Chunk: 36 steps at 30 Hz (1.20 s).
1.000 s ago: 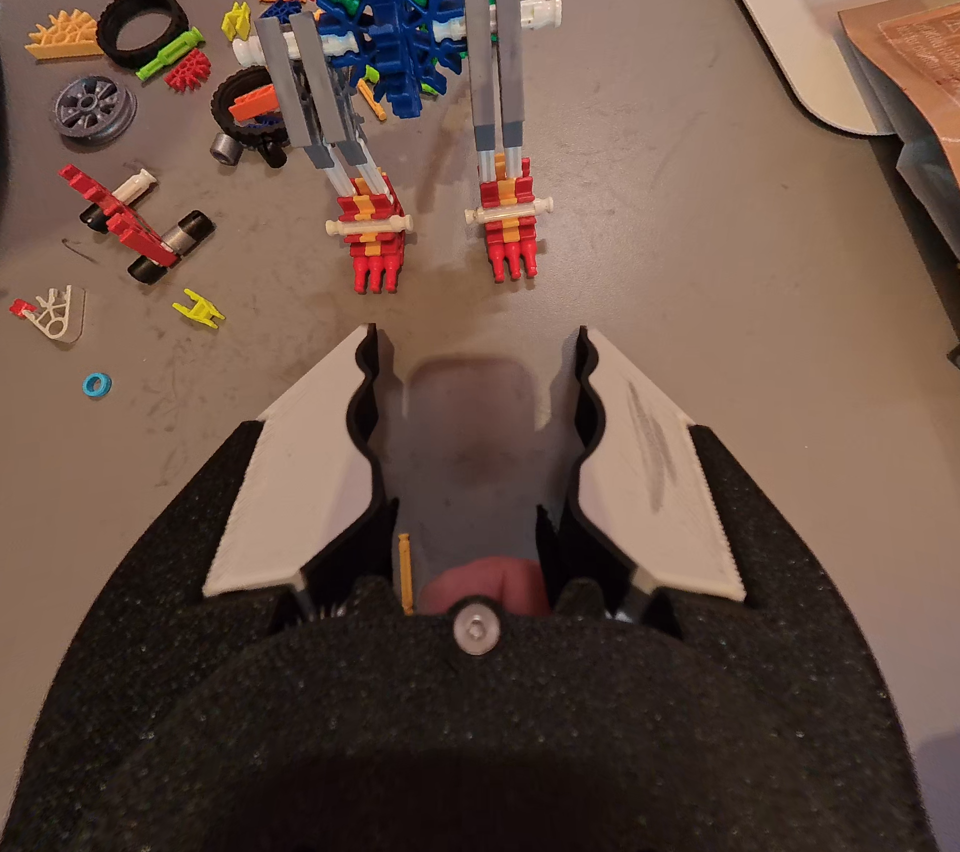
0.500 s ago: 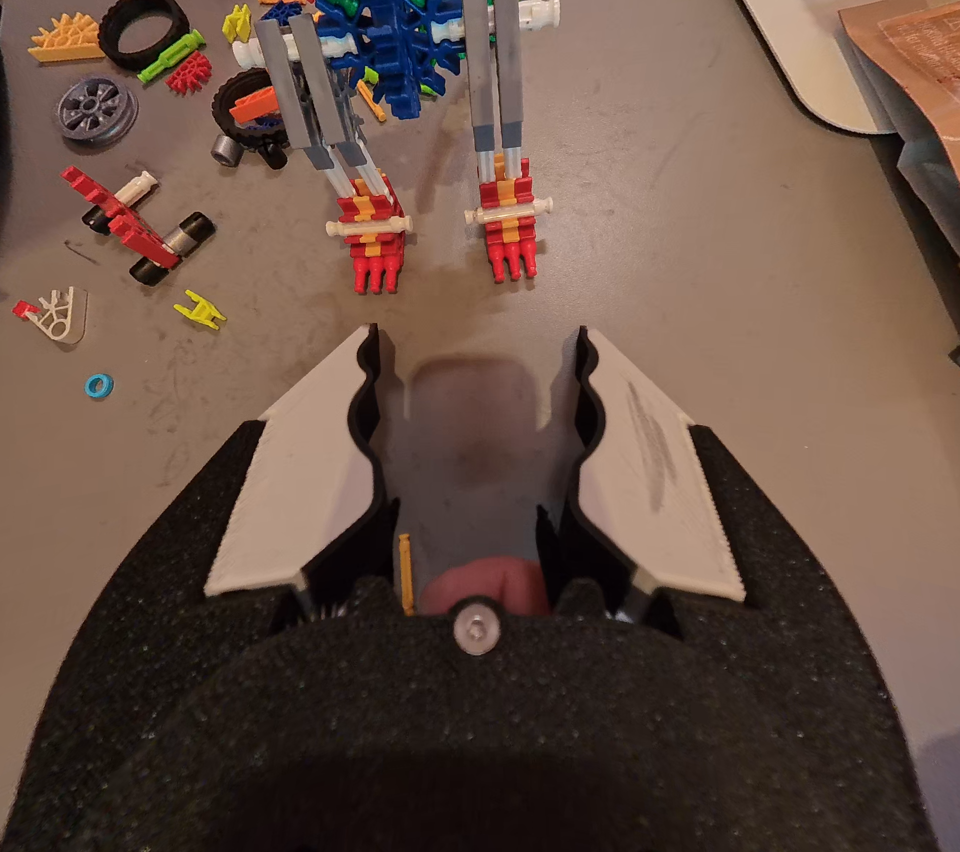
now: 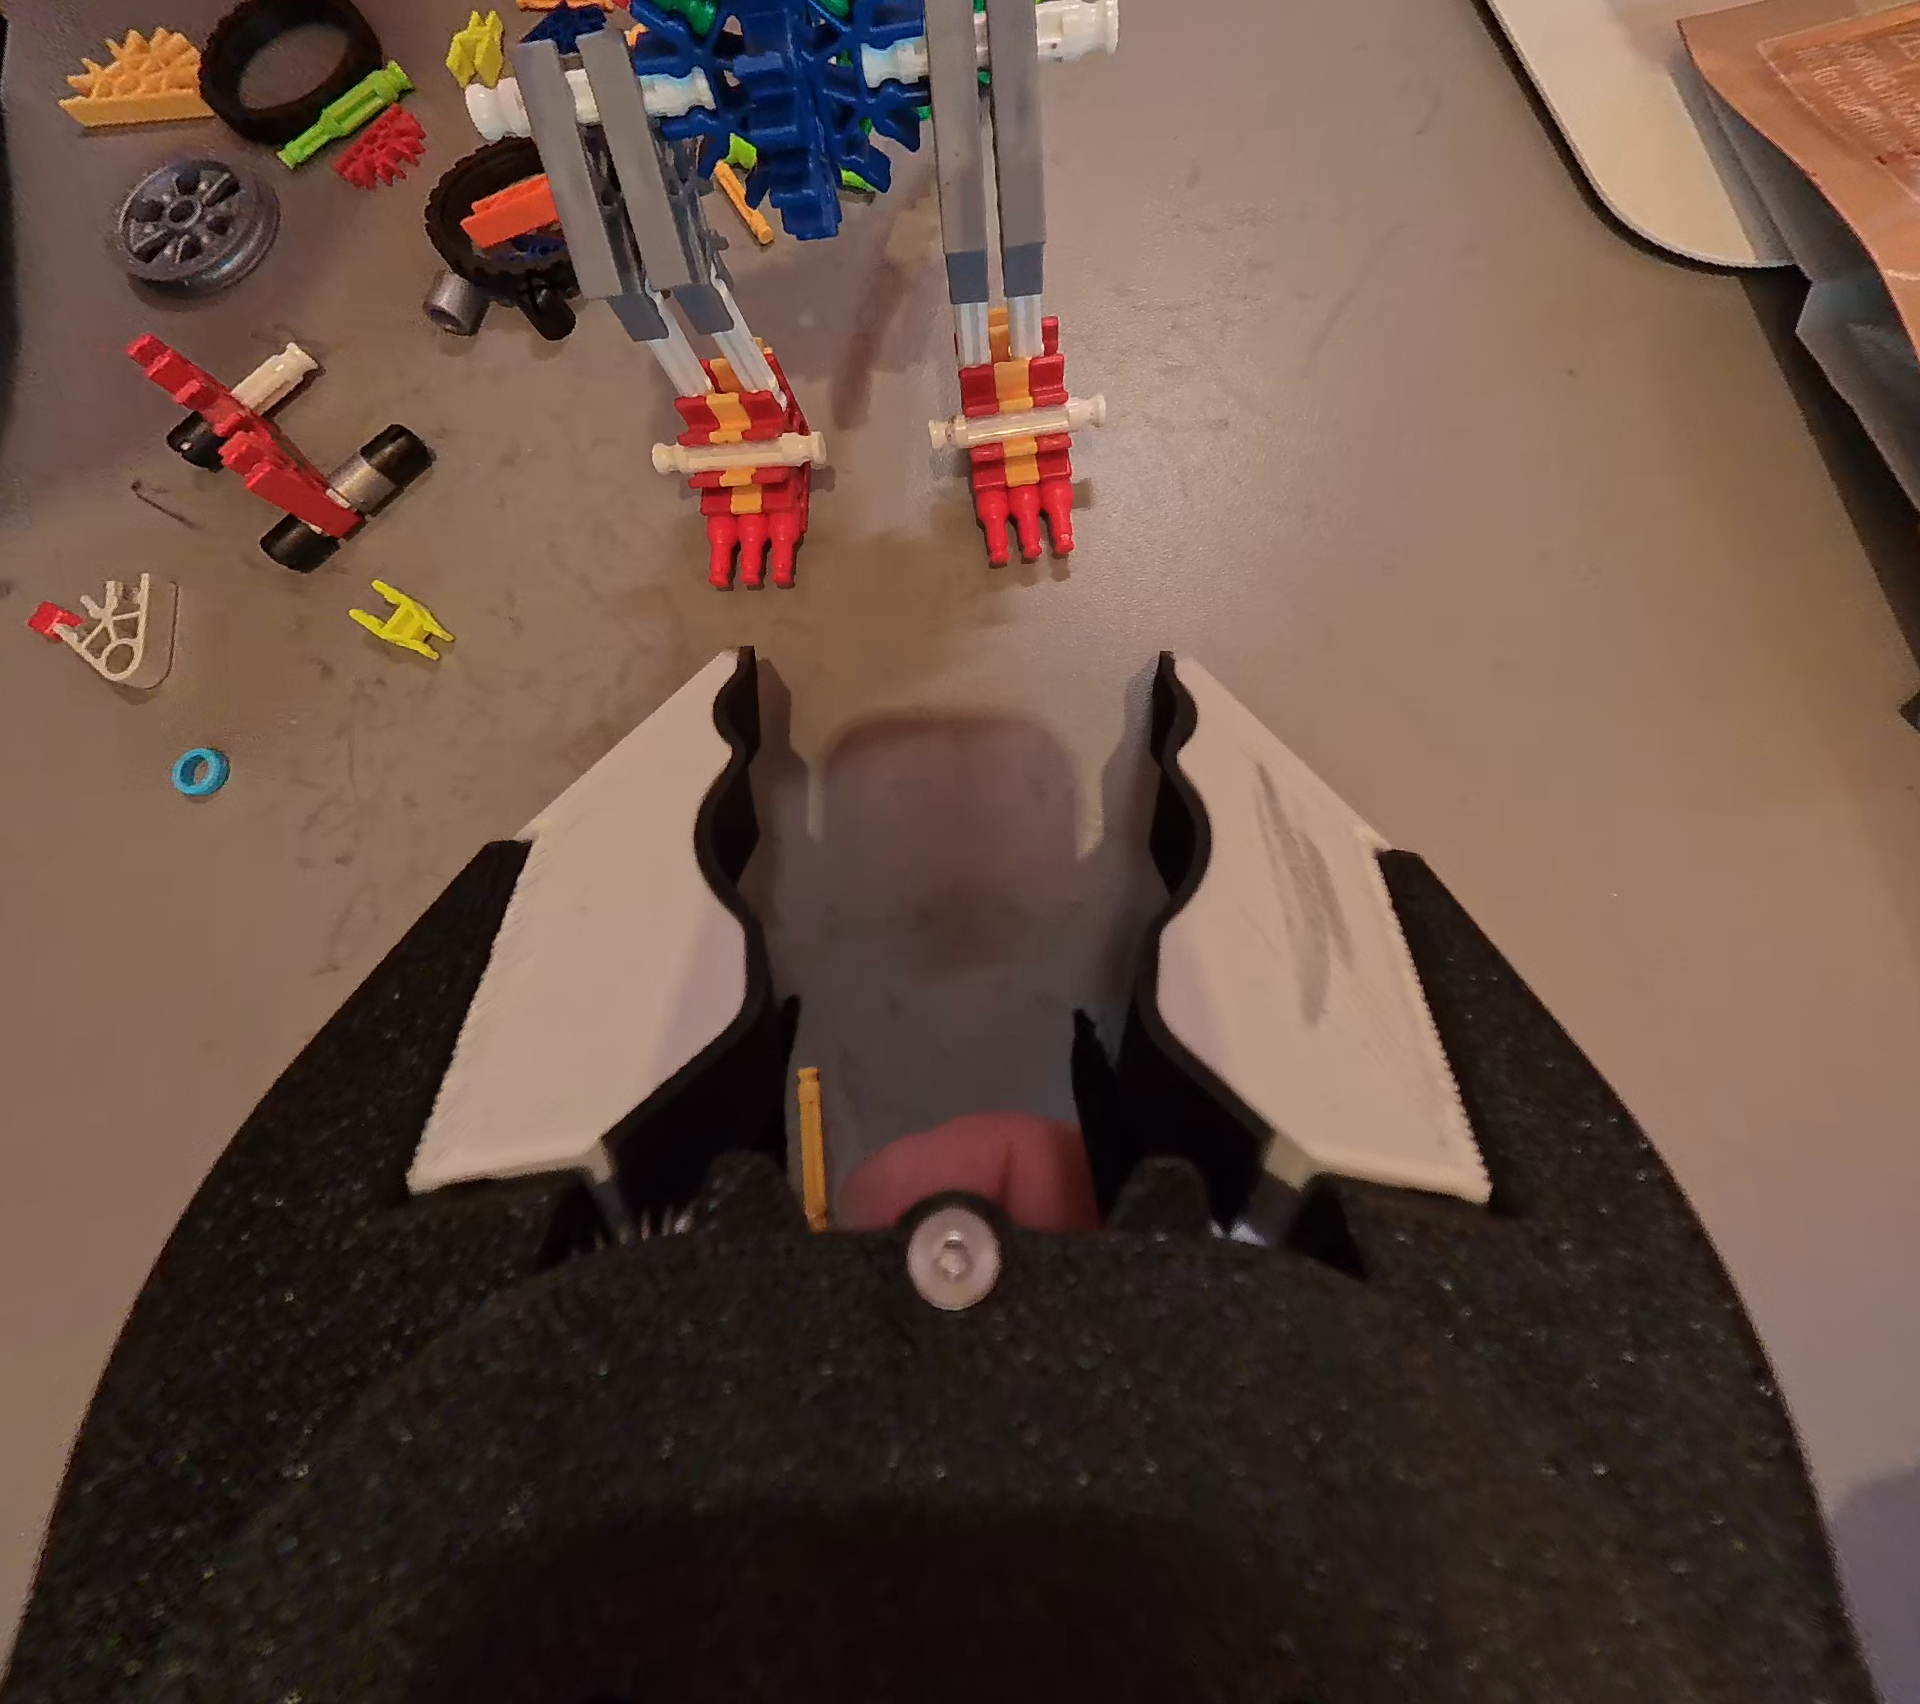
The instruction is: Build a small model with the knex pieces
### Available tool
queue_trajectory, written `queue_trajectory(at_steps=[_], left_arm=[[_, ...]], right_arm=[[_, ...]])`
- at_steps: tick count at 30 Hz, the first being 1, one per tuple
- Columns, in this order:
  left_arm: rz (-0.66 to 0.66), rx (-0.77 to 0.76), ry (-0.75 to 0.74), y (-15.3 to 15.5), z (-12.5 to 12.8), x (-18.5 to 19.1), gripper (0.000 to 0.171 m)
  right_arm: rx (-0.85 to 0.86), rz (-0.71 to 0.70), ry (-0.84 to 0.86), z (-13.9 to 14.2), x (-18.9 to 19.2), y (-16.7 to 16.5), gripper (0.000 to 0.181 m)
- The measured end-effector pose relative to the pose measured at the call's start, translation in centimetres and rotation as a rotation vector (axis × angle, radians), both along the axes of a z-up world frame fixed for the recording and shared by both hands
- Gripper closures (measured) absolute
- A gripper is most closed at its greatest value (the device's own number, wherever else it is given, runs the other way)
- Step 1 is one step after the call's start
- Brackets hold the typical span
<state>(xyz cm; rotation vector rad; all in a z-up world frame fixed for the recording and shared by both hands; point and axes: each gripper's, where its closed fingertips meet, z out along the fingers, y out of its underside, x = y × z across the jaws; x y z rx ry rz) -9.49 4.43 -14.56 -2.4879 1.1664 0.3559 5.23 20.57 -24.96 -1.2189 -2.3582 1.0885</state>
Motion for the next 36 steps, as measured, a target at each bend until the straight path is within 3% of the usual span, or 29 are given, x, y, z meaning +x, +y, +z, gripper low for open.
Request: queue_trajectory(at_steps=[8, 13, 19, 22, 26, 32, 36], left_arm=[[-0.125, -0.128, -0.047, 0.7, -4.2, 4.8, 0.171], [-0.147, -0.199, -0.024, 0.1, -6.8, 5.1, 0.171], [-0.13, -0.185, -0.02, 0.4, -7.7, 4.8, 0.162], [-0.104, -0.135, -0.028, 0.7, -6.8, 4.4, 0.158], [-0.005, -0.023, -0.043, 0.8, -3.2, 1.8, 0.158], [0.268, 0.138, 0.03, -3.0, 3.2, -8.0, 0.161], [0.433, 0.086, 0.074, -7.6, 3.0, -14.3, 0.161]], right_arm=[[0.004, 0.001, 0.001, 0.0, 0.0, 0.0, 0.105], [0.003, 0.0, 0.001, 0.0, 0.0, 0.0, 0.105], [0.004, 0.001, 0.001, 0.0, 0.0, 0.0, 0.105], [0.004, 0.001, 0.002, 0.0, 0.0, 0.0, 0.105], [0.005, 0.001, 0.002, 0.0, 0.0, 0.0, 0.105], [-0.001, 0.0, -0.001, 0.0, 0.0, 0.0, 0.106], [-0.003, -0.001, -0.002, 0.0, 0.0, 0.0, 0.106]])
